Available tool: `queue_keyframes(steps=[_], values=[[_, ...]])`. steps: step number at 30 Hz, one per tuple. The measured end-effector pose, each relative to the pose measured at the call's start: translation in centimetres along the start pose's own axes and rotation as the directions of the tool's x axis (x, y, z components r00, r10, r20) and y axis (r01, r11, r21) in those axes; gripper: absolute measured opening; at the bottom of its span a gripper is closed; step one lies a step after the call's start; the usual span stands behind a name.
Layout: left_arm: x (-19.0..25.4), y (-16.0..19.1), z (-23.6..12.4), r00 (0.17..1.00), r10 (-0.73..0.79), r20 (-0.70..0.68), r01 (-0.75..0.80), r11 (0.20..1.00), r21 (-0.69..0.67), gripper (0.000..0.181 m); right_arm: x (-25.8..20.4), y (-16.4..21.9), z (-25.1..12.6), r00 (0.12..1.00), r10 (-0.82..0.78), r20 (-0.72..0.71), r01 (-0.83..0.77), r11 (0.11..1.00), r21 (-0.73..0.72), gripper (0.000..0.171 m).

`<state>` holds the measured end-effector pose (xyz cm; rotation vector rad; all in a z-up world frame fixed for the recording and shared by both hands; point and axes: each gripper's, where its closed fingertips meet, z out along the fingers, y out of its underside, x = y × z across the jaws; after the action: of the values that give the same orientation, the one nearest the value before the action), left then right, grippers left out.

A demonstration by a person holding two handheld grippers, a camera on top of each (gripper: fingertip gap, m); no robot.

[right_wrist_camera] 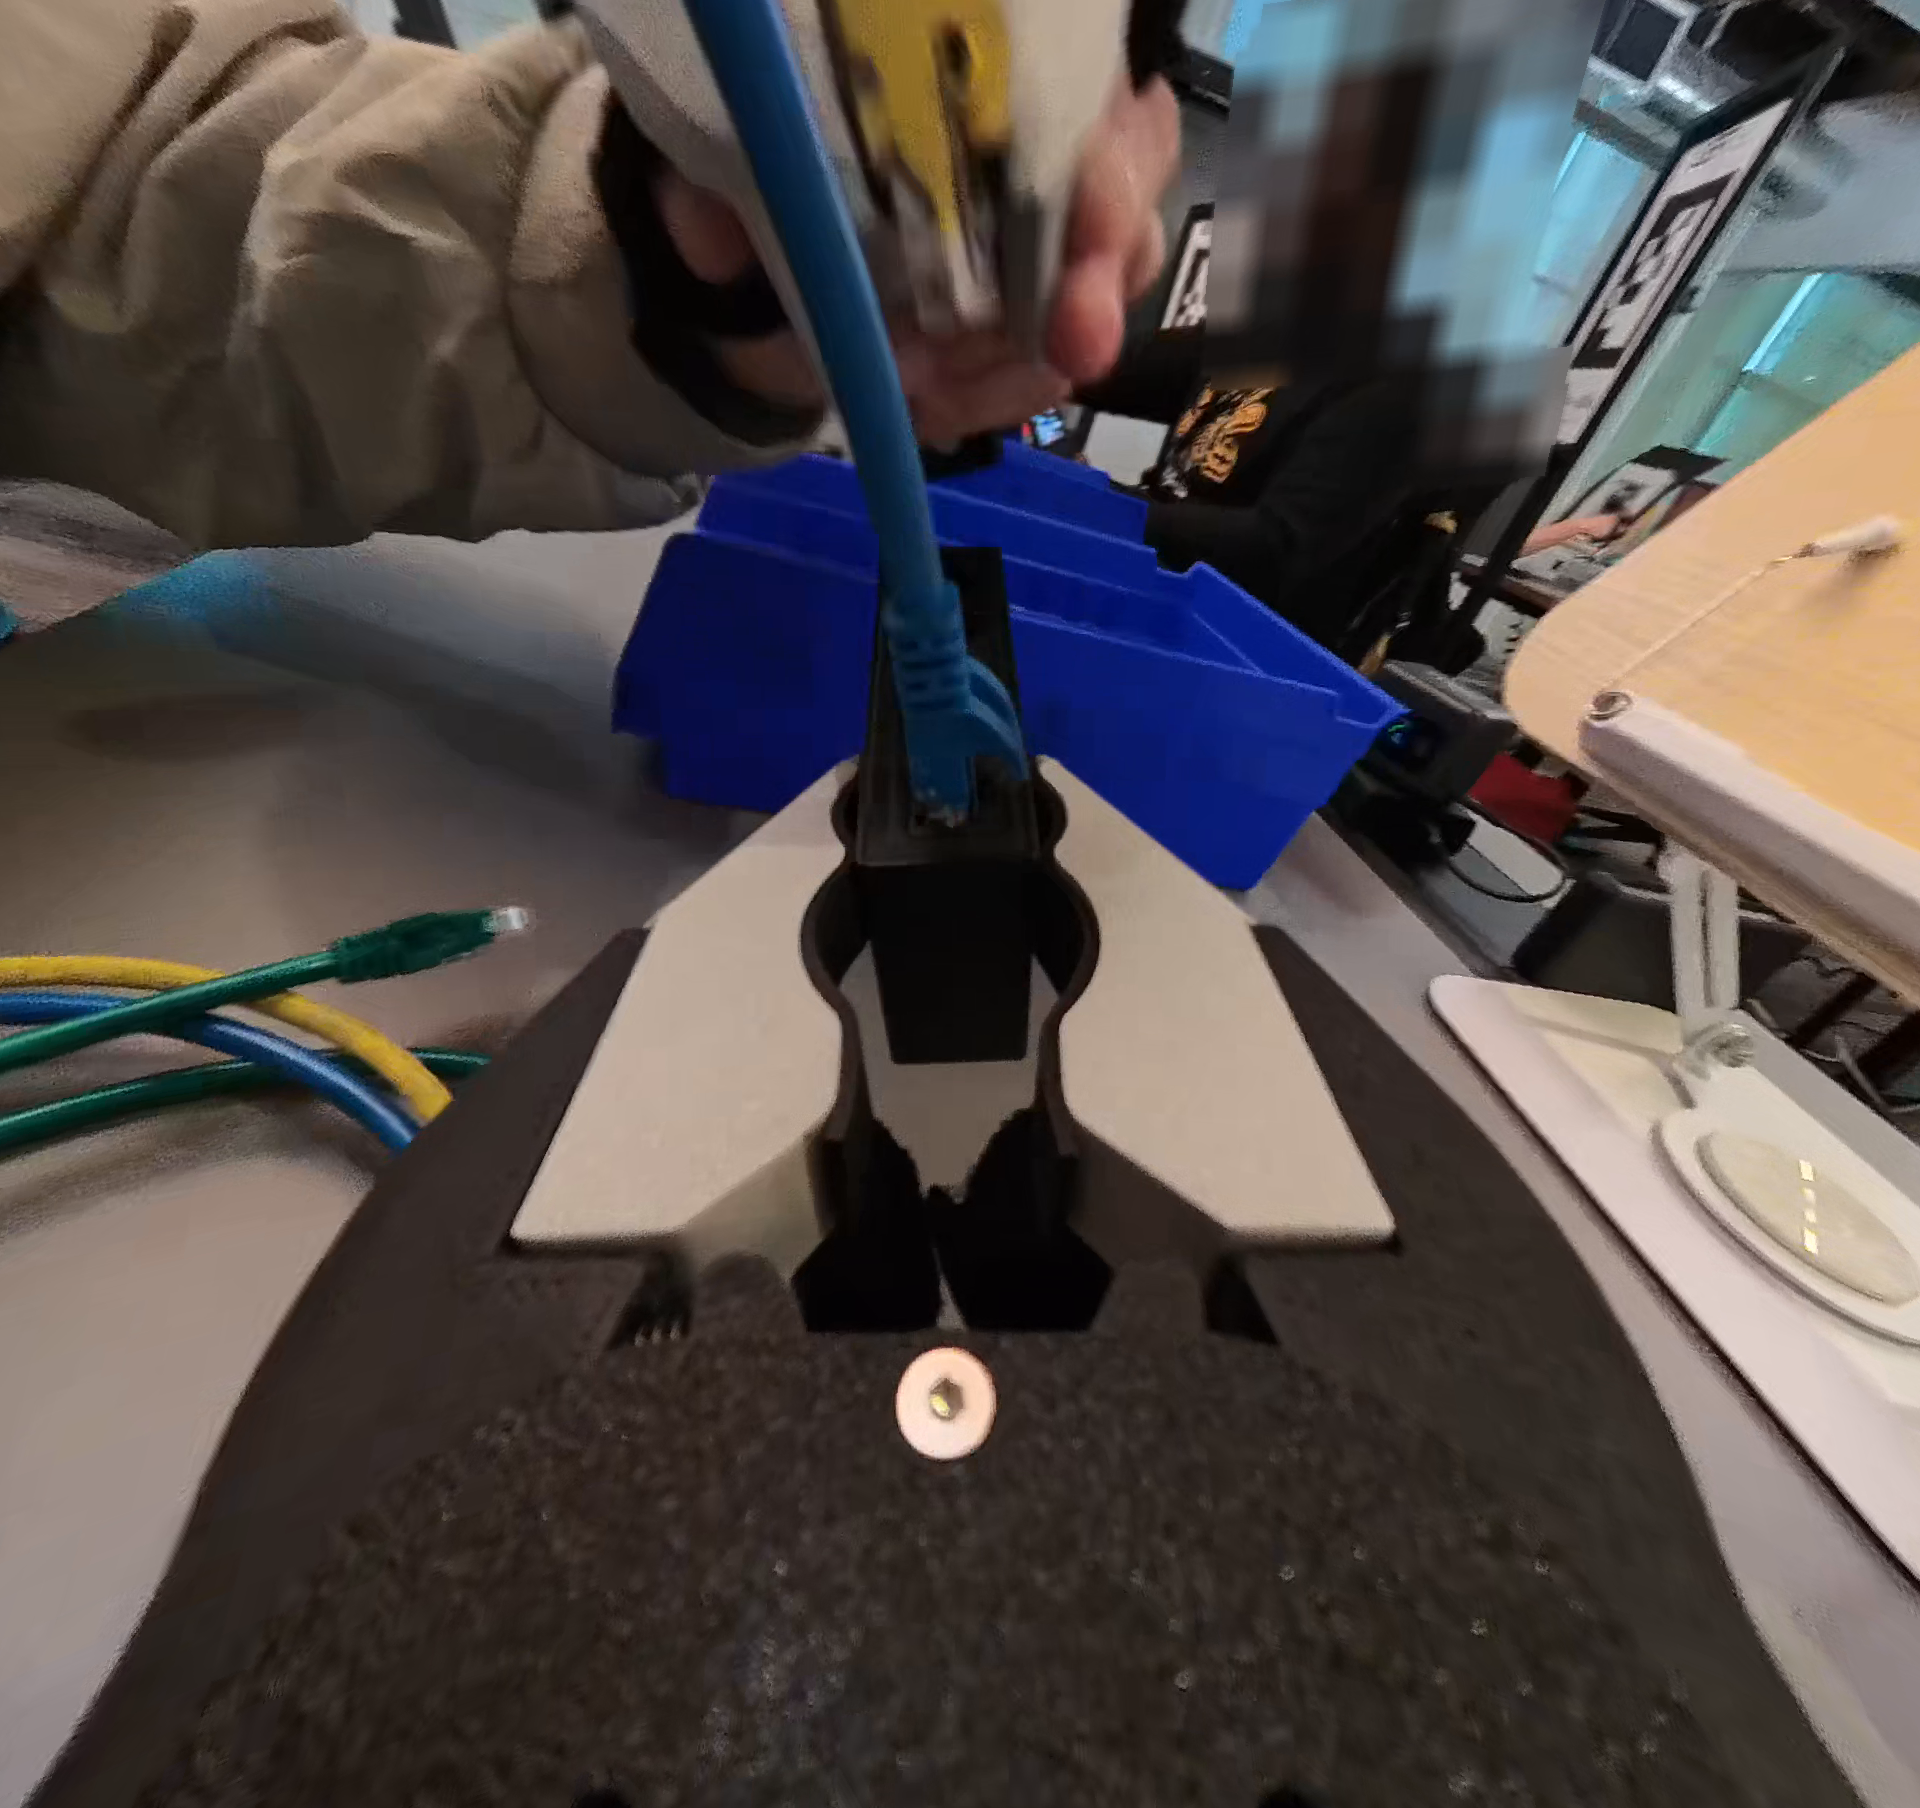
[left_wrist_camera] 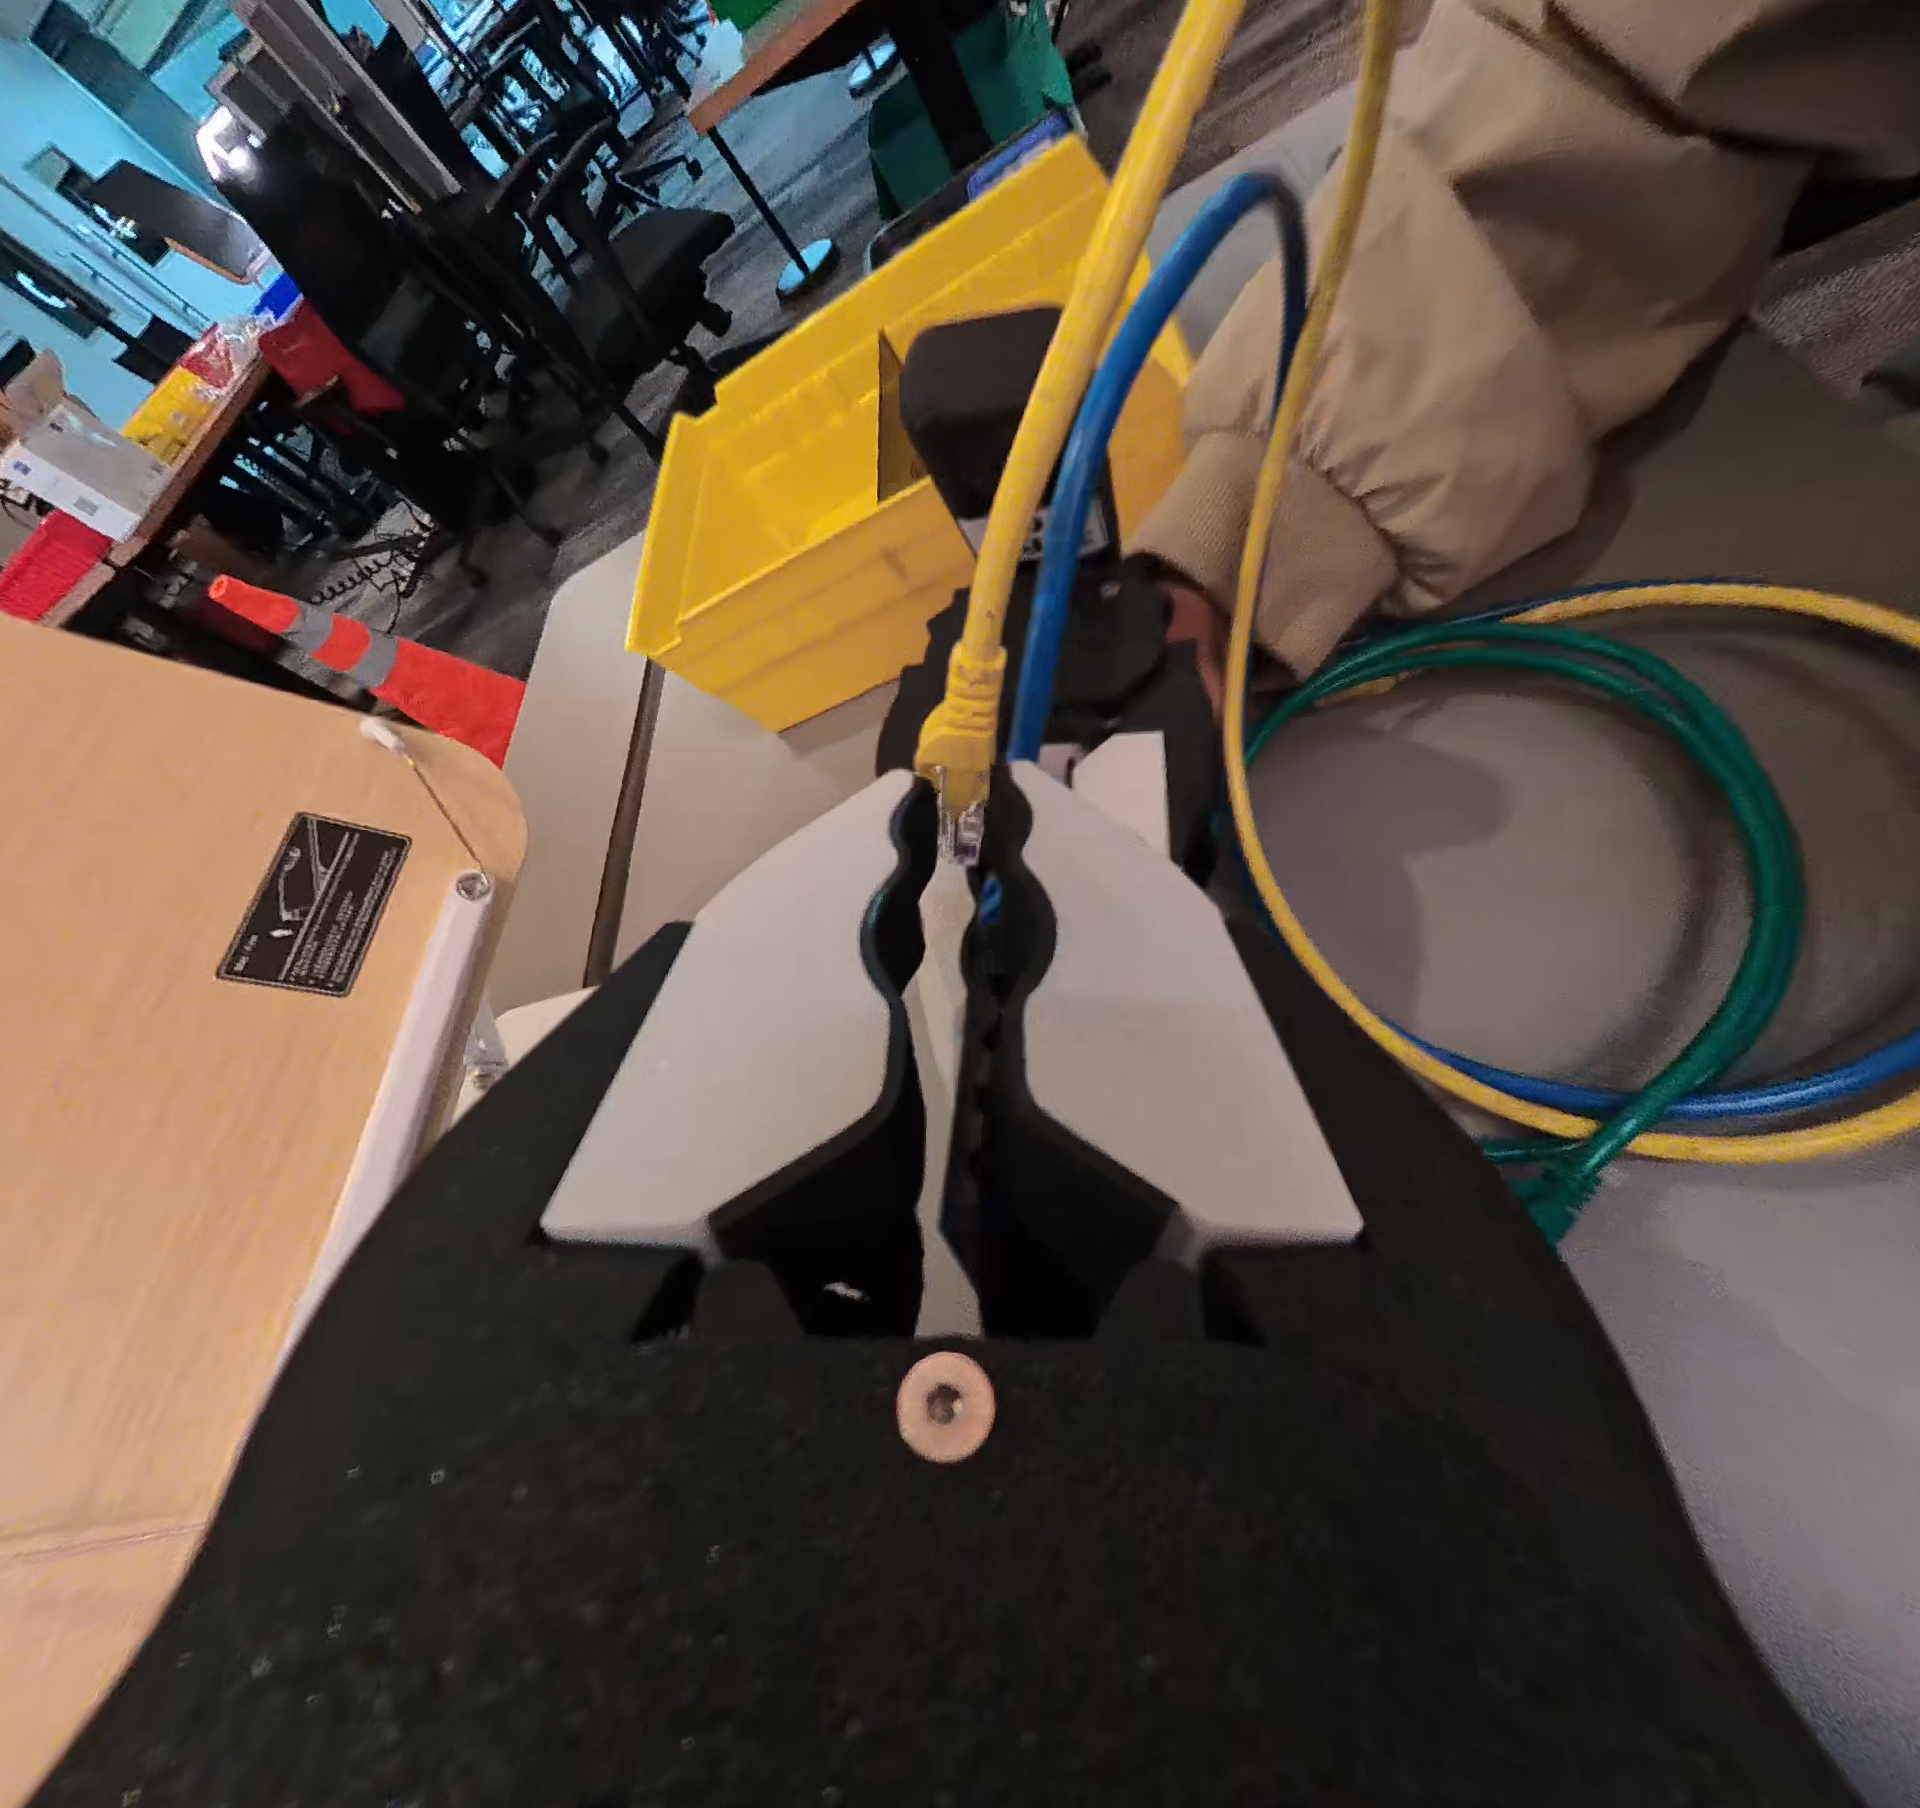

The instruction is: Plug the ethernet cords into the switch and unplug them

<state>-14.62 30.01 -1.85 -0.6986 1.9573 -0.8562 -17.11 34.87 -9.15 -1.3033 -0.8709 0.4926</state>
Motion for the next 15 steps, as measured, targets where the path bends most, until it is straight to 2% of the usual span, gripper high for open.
queue_keyframes(steps=[1,4,8,11,13,15], values=[[0.1,-0.8,-0.5,1.000,-0.006,-0.001,0.006,1.000,0.022,0.010,0.2,-0.4,-0.2,1.000,0.005,-0.011,-0.004,1.000,0.028,0.026],[1.7,-1.4,-1.0,0.999,-0.023,-0.043,0.023,1.000,0.003,0.010,0.6,-0.9,-0.5,0.999,0.000,-0.037,0.002,0.998,0.061,0.027],[5.3,1.8,0.5,0.994,-0.026,-0.104,0.011,0.990,-0.143,0.011,1.1,-1.3,-0.7,0.998,-0.014,-0.068,0.019,0.997,0.081,0.026],[7.4,3.9,1.5,0.988,-0.071,-0.139,0.043,0.979,-0.198,0.016,1.4,-1.2,-0.8,0.996,-0.015,-0.083,0.021,0.997,0.075,0.026],[9.0,3.0,1.4,0.968,-0.149,-0.202,0.128,0.986,-0.111,0.019,1.3,-1.2,-0.8,0.997,-0.011,-0.080,0.017,0.997,0.076,0.026],[8.7,1.9,1.0,0.959,-0.206,-0.196,0.205,0.978,-0.028,0.022,1.3,-1.2,-0.8,0.997,-0.007,-0.075,0.014,0.997,0.080,0.026]])
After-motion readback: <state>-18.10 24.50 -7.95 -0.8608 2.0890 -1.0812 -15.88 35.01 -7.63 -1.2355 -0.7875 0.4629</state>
